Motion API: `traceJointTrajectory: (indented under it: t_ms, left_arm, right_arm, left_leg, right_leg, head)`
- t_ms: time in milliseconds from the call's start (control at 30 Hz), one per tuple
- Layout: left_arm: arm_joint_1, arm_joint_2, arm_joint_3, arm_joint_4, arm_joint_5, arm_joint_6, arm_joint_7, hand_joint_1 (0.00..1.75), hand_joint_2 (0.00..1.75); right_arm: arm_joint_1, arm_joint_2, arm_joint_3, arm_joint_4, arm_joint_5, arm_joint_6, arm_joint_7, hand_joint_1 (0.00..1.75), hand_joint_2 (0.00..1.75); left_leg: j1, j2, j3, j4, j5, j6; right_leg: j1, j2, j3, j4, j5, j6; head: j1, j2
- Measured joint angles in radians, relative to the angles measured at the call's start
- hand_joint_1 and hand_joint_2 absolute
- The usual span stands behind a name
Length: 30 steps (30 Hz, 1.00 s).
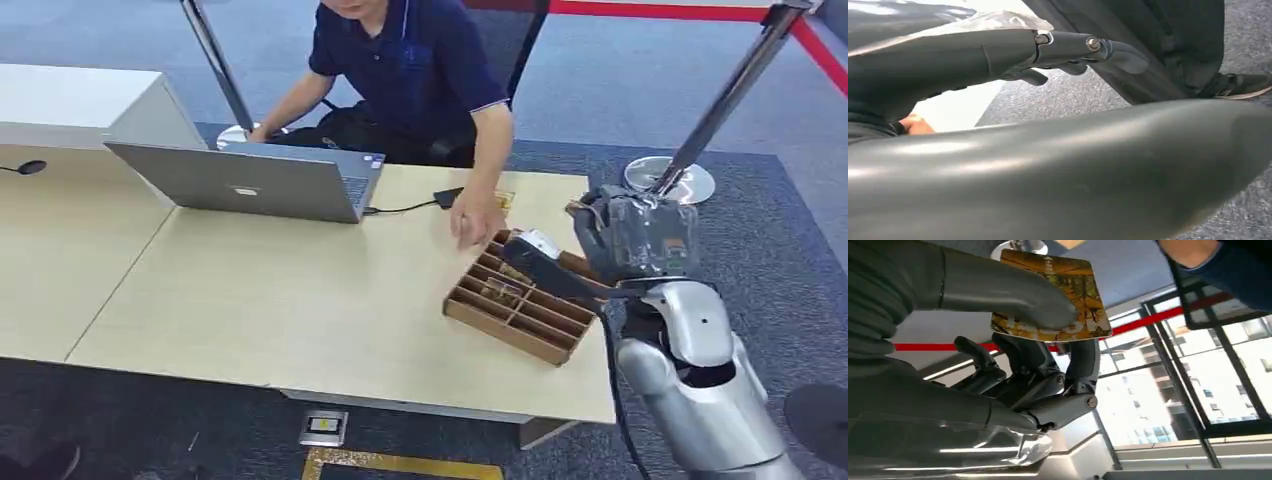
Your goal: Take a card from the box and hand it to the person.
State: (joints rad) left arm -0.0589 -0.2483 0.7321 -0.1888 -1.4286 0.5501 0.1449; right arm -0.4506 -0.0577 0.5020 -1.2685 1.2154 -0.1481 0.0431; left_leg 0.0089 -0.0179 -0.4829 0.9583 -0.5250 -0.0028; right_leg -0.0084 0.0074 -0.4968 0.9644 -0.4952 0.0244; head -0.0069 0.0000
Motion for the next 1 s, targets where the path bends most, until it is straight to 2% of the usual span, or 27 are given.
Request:
traceJointTrajectory:
  t_ms: [100,133,267,433,700,1000]
  left_arm:
    - [-0.001,0.000,-0.001,0.000,-0.005,0.000,0.003,0.00,0.00]
    - [-0.002,0.000,-0.001,0.000,-0.008,0.000,0.006,0.00,0.00]
    - [-0.008,-0.001,-0.003,0.000,-0.017,0.000,0.010,0.00,0.00]
    - [-0.009,-0.001,-0.007,0.000,-0.029,0.000,0.013,0.00,0.00]
    - [-0.009,0.000,-0.009,0.000,-0.041,-0.012,0.012,0.00,0.00]
    - [-0.009,0.000,-0.009,0.000,-0.034,-0.011,0.016,0.00,0.00]
  right_arm:
    - [-0.056,0.040,0.012,0.046,-0.014,0.009,-0.005,1.50,1.75]
    - [-0.116,0.083,0.026,0.111,-0.016,0.018,-0.003,1.48,1.75]
    - [-0.227,0.176,0.048,0.267,-0.013,0.027,0.018,1.48,1.75]
    - [-0.319,0.255,0.055,0.456,-0.007,0.023,0.039,1.48,1.75]
    - [-0.348,0.288,0.057,0.637,-0.013,0.004,0.034,1.47,1.75]
    - [-0.358,0.315,0.057,0.732,-0.016,-0.001,0.016,1.47,1.75]
  left_leg:
    - [0.000,0.000,0.000,0.000,0.000,0.000]
    - [0.000,0.001,-0.001,0.000,0.001,0.000]
    - [0.000,0.002,-0.001,0.000,0.001,-0.001]
    - [0.001,0.002,-0.001,0.000,0.002,-0.001]
    - [0.000,0.002,-0.002,0.000,0.002,-0.001]
    - [0.001,0.002,-0.002,0.000,0.002,-0.001]
  right_leg:
    - [0.000,0.000,0.000,0.000,0.000,0.000]
    - [0.000,0.001,-0.003,0.002,0.002,-0.003]
    - [0.000,0.001,-0.003,0.002,0.002,-0.003]
    - [0.001,0.001,-0.003,0.002,0.002,-0.003]
    - [0.000,0.001,-0.003,0.001,0.002,-0.003]
    - [0.001,0.001,-0.003,0.001,0.002,-0.003]
  head:
    - [0.000,0.000]
    - [0.000,0.000]
    - [0.000,0.000]
    - [0.000,0.000]
    - [0.000,0.000]
    - [0.000,0.000]
